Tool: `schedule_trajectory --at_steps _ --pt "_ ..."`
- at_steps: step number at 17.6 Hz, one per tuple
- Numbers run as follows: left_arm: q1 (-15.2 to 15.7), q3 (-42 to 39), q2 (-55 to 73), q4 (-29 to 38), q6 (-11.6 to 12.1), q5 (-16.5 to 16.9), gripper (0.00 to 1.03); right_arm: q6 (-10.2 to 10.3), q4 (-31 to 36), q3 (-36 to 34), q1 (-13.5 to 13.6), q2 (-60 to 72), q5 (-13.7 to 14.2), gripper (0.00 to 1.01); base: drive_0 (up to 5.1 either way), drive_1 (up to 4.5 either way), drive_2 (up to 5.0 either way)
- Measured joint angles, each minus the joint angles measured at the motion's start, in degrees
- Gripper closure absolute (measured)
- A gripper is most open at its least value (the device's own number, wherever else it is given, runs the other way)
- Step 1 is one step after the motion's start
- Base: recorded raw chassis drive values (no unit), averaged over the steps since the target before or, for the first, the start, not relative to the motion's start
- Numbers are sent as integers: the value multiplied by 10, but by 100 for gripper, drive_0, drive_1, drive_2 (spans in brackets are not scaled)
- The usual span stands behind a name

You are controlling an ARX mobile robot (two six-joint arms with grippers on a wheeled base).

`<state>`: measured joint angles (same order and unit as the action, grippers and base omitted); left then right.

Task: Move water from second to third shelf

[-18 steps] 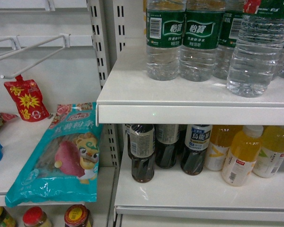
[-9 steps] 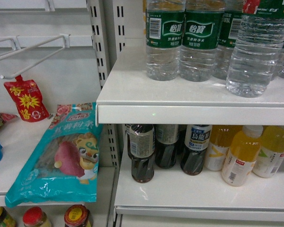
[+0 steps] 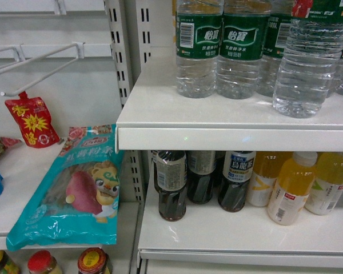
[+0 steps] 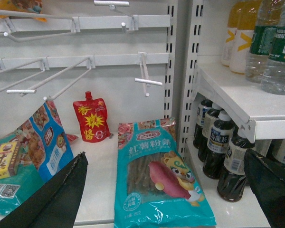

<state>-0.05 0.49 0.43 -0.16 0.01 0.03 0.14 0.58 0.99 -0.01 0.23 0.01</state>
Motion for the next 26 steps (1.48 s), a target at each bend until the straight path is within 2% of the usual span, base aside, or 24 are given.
schedule_trajectory --at_steps 7,11,14,18,19,20,21,26 --pt "0 0 0 0 0 -1 5 0 -8 -2 0 0 0 97 0 0 0" --pt "0 0 0 0 0 -1 5 0 -8 -2 0 0 0 75 0 0 0" --pt "0 0 0 0 0 -1 5 0 -8 -2 0 0 0 47 0 0 0" --pt "0 0 0 0 0 -1 5 0 -8 -2 0 0 0 16 0 0 0" --pt "0 0 0 0 0 -1 5 0 -8 -2 0 0 0 5 0 0 0" --pt "0 0 0 0 0 -1 5 0 -8 -2 0 0 0 1 0 0 0" --pt "0 0 0 0 0 -1 5 0 -8 -2 0 0 0 4 0 0 0" --pt "0 0 0 0 0 -1 5 0 -8 -2 0 0 0 3 0 0 0"
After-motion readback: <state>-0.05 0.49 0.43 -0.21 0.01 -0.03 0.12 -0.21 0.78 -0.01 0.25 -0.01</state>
